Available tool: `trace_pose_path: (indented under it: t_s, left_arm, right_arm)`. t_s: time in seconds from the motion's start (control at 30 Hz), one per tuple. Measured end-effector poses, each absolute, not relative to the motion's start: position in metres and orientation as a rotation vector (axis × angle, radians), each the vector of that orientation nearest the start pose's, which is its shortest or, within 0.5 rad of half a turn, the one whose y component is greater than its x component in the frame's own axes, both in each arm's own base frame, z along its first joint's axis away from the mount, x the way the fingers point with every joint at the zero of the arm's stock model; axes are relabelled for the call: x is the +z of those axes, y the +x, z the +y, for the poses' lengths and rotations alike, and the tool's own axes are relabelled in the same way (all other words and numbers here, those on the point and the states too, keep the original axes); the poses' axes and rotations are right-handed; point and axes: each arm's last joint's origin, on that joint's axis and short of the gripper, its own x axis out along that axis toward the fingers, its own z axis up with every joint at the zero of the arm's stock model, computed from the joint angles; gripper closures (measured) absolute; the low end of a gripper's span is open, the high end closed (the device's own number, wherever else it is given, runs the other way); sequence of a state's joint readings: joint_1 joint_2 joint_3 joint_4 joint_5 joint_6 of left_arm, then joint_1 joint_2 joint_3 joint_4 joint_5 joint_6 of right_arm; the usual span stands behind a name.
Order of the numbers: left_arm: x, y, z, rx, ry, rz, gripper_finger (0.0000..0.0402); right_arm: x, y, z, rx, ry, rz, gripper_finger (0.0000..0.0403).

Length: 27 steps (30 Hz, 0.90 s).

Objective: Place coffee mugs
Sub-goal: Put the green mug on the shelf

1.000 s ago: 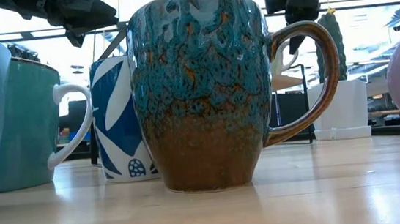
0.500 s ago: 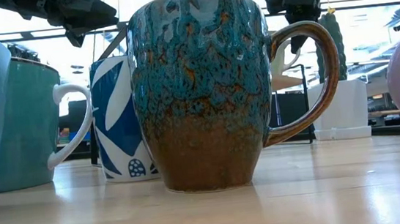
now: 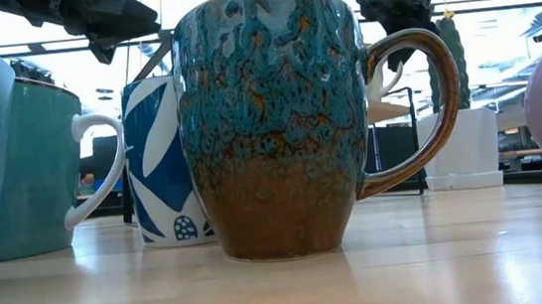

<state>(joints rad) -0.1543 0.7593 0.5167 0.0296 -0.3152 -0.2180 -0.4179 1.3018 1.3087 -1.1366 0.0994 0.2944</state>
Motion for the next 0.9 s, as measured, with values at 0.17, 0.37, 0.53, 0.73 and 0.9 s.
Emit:
trace_pose_path:
  t_s: [0.17, 0.37, 0.53, 0.73, 0.9]
  left_arm:
    - [0.2644, 0.1733, -0.0189, 0.148, -0.170, 0.194, 0.0294]
    - [0.2643, 0.1733, -0.0193, 0.133, -0.168, 0.197, 0.0294]
    - [0.2640, 0.1733, -0.0194, 0.130, -0.146, 0.202, 0.0294]
    - [0.2639, 0.1733, -0.0194, 0.125, -0.106, 0.205, 0.0294]
    - [0.2639, 0.1733, -0.0194, 0.124, -0.089, 0.206, 0.0294]
  right_arm:
    - [0.3324, 0.2142, -0.0982, -0.648, 0.474, 1.044, 0.0320]
    - [0.3324, 0.2142, -0.0983, -0.678, 0.519, 1.029, 0.0320]
    - [0.3324, 0.2143, -0.0980, -0.688, 0.537, 1.023, 0.0311]
    - [0.3326, 0.2170, -0.0928, -0.674, 0.529, 1.020, 0.0278]
    - [0.3326, 0.2189, -0.0884, -0.656, 0.518, 1.024, 0.0246]
